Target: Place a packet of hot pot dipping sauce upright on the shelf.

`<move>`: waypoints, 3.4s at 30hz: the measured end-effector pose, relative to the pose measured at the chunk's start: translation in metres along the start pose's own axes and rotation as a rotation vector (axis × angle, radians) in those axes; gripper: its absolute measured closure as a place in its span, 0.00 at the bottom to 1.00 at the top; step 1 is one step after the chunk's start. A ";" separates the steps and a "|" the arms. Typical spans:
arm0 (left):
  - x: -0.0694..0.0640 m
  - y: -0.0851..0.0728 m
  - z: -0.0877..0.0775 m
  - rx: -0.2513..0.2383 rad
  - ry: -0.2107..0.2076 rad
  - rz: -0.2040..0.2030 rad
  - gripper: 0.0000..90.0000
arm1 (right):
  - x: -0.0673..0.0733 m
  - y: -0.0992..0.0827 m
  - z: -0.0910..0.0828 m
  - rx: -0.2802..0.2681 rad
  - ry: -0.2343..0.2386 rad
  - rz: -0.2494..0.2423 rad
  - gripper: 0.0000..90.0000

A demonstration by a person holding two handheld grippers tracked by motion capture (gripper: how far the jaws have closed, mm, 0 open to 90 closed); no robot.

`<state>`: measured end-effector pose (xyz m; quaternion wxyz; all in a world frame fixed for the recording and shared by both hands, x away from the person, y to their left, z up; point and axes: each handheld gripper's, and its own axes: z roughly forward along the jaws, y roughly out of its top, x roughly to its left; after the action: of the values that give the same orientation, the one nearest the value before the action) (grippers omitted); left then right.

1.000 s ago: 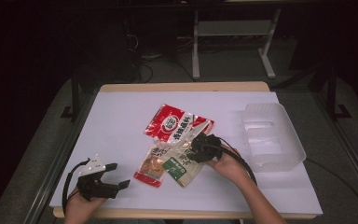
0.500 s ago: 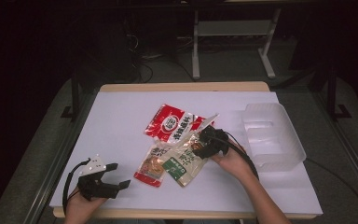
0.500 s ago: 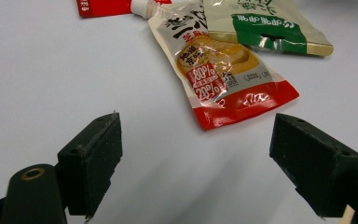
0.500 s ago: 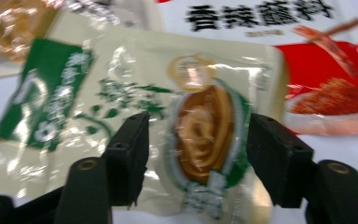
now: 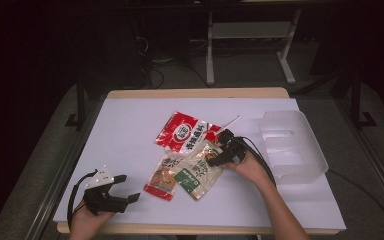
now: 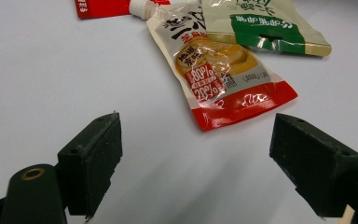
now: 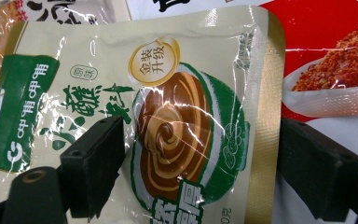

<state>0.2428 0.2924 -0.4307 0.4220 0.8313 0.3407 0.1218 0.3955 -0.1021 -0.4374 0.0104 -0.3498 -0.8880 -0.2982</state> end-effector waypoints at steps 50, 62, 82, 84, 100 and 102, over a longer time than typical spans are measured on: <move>-0.018 0.032 0.015 -0.030 -0.076 0.035 0.19 | 0.038 0.001 -0.041 -0.073 -0.002 -0.168 0.98; -0.023 0.045 0.041 -0.026 -0.135 0.028 0.23 | 0.046 0.010 -0.067 -0.130 -0.017 -0.196 0.99; -0.026 0.052 0.051 -0.046 -0.153 0.028 0.25 | 0.049 0.017 -0.098 -0.230 -0.037 -0.198 0.99; -0.027 0.054 0.053 -0.047 -0.154 0.027 0.25 | 0.048 0.017 -0.101 -0.236 -0.037 -0.195 0.99; -0.038 0.069 0.075 -0.078 -0.220 0.016 0.29 | 0.045 0.017 -0.125 -0.307 -0.062 -0.180 0.99; -0.041 0.073 0.079 -0.092 -0.239 0.011 0.30 | 0.045 0.017 -0.125 -0.314 -0.067 -0.178 0.99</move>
<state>0.2850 0.1855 -0.4185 0.4964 0.8215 0.2777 0.0397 0.3484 -0.1316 -0.3156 -0.1002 -0.2769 -0.8579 -0.4211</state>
